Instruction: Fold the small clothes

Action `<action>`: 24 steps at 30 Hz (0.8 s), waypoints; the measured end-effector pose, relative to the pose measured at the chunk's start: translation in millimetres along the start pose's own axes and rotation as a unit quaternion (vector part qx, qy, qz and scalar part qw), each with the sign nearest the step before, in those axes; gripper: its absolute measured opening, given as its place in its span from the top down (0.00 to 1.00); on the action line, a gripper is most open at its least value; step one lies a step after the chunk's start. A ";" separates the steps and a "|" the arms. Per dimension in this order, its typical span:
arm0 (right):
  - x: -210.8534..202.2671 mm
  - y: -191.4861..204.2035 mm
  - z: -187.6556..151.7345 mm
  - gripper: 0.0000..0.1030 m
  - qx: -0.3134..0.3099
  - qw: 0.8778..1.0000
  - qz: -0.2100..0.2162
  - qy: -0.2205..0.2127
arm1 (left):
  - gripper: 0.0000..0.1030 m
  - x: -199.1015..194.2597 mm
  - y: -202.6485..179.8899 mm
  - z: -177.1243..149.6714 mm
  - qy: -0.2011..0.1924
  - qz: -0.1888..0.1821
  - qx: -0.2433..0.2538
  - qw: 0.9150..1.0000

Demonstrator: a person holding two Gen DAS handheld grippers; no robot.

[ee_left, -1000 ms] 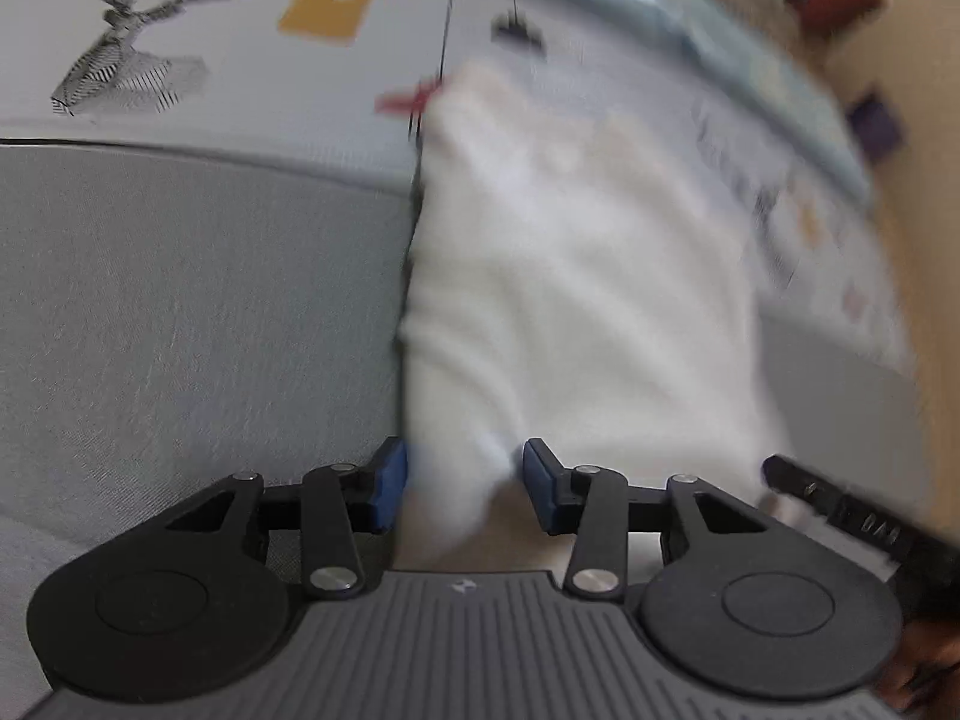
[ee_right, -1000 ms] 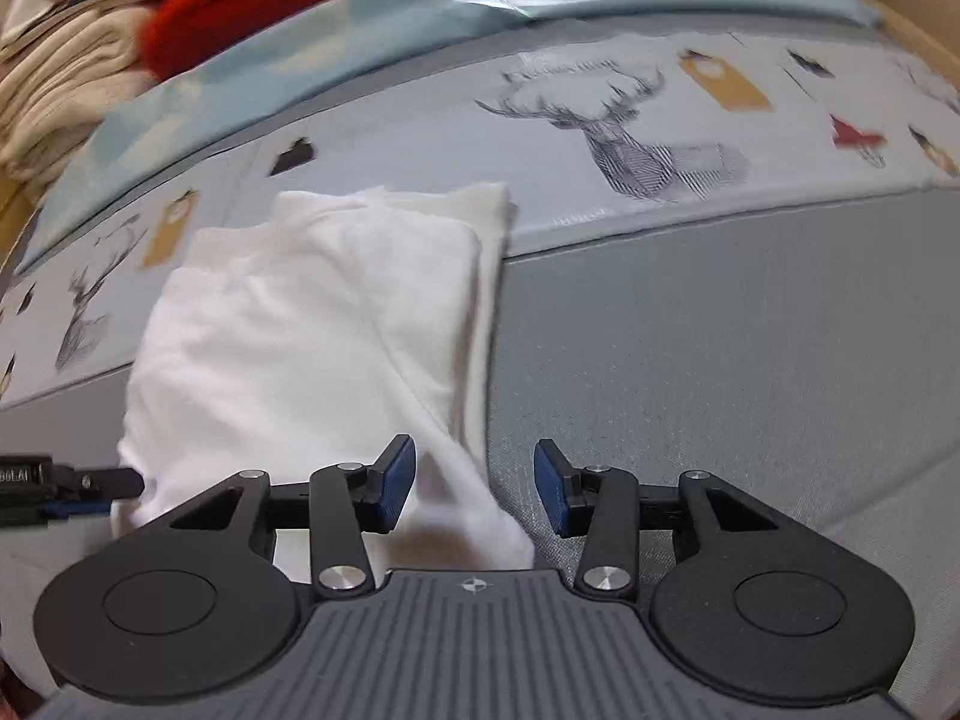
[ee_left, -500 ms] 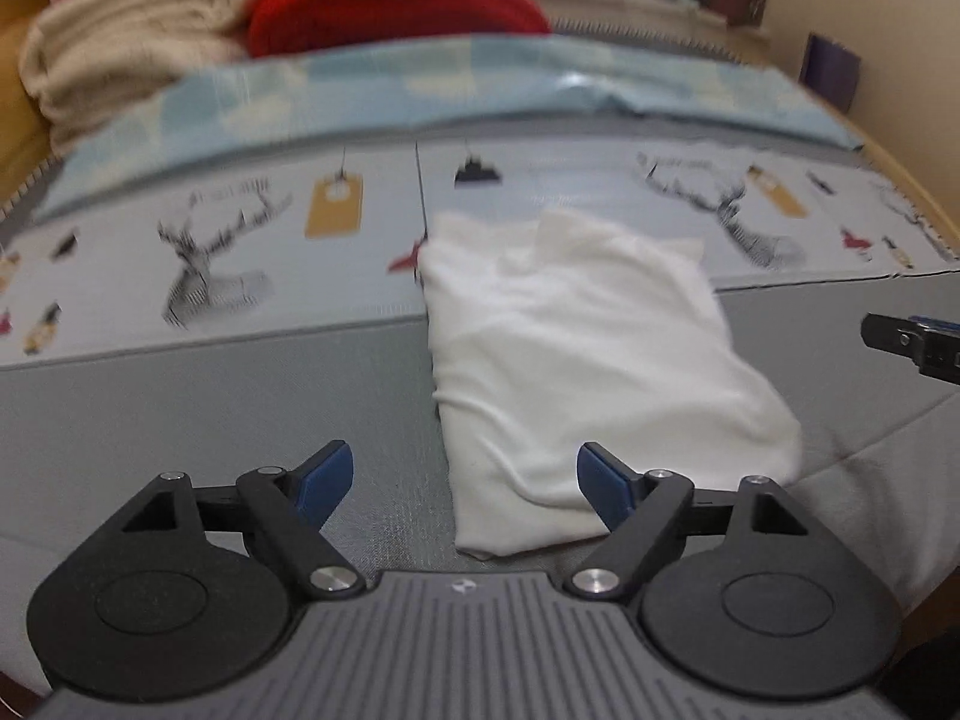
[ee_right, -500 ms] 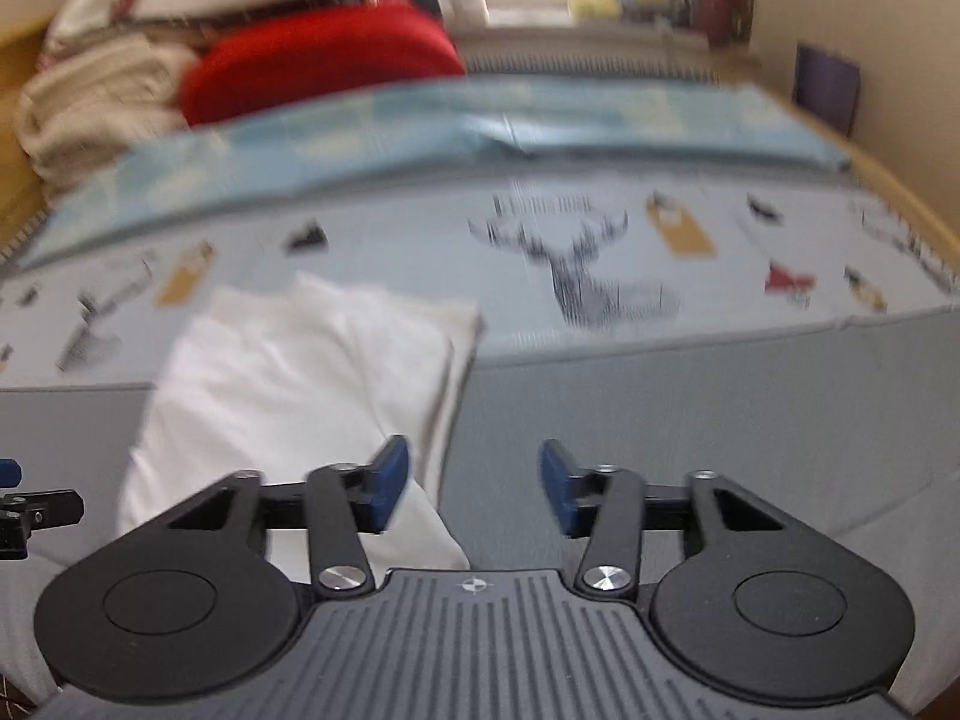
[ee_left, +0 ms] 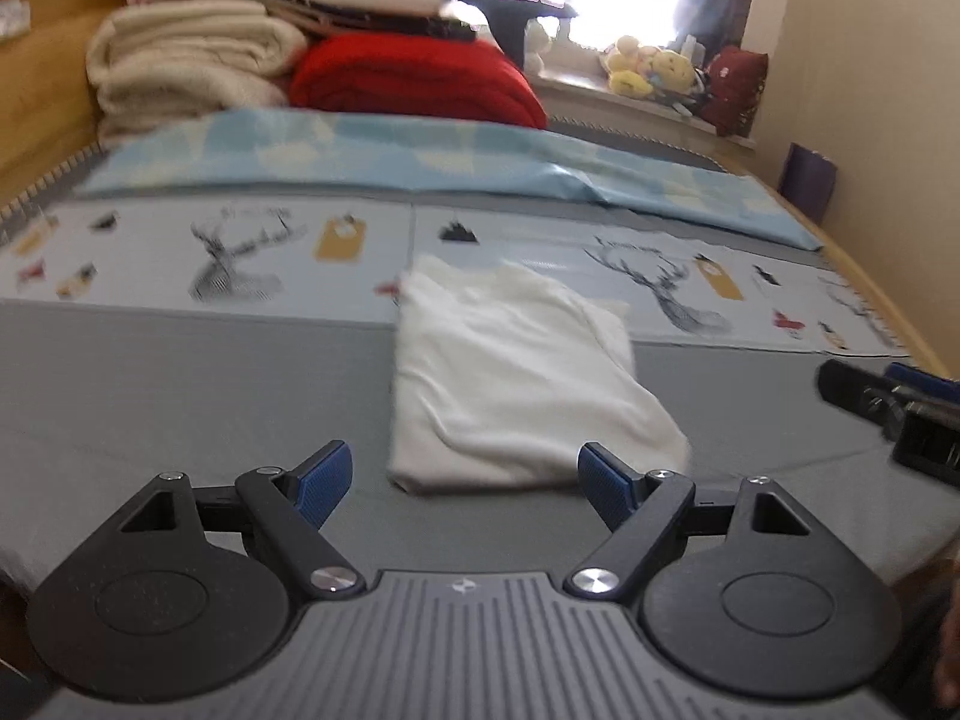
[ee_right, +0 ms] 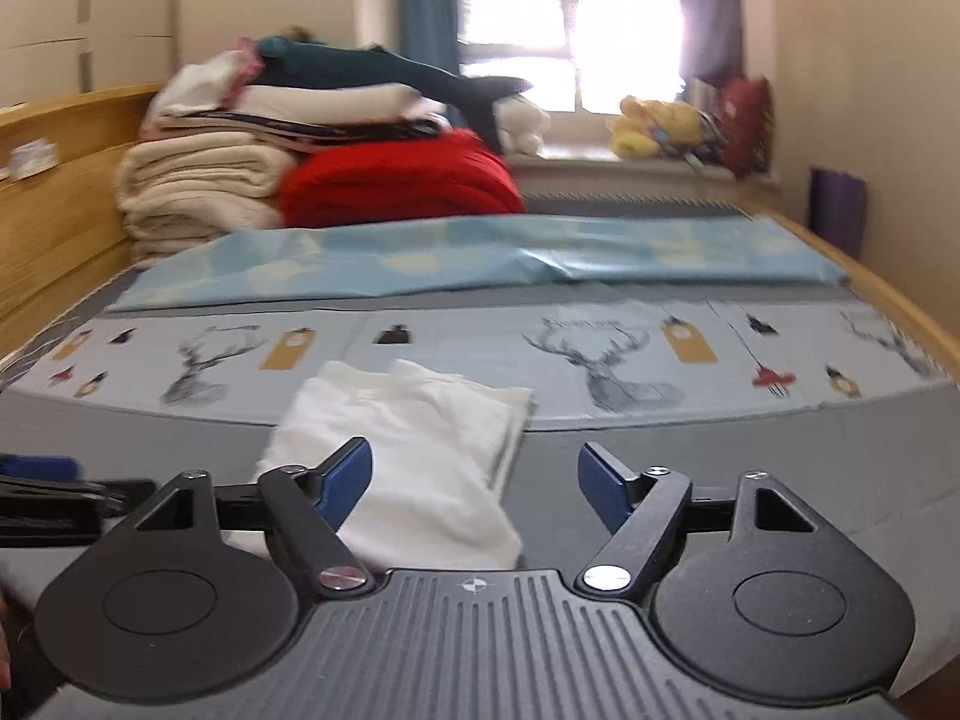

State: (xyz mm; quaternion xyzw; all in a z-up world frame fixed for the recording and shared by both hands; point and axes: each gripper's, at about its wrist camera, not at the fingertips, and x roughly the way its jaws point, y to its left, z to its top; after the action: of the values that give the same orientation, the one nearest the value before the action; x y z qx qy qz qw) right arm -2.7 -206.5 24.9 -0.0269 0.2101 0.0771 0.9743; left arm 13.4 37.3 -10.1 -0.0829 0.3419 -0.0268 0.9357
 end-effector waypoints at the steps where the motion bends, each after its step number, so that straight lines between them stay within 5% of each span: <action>1: -4.8 3.4 -2.2 0.19 -0.007 1.000 0.002 -0.003 | 0.16 -0.1 -2.8 -1.1 -0.002 0.001 0.006 1.000; 10: 9.6 36.2 -19.1 0.18 -0.092 0.995 -0.010 0.028 | 0.16 32.4 -12.0 -9.4 0.030 0.027 0.027 0.999; 24: 30.7 36.4 -23.8 0.18 -0.045 0.996 -0.004 0.071 | 0.16 31.9 -12.8 -8.1 0.022 0.014 0.026 0.999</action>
State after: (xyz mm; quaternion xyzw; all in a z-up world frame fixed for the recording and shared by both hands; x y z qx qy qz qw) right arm 9.4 -168.3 -10.1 -0.0774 0.2753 0.0808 0.9548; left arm 32.7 20.2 -34.3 -0.0529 0.3629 -0.0247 0.9300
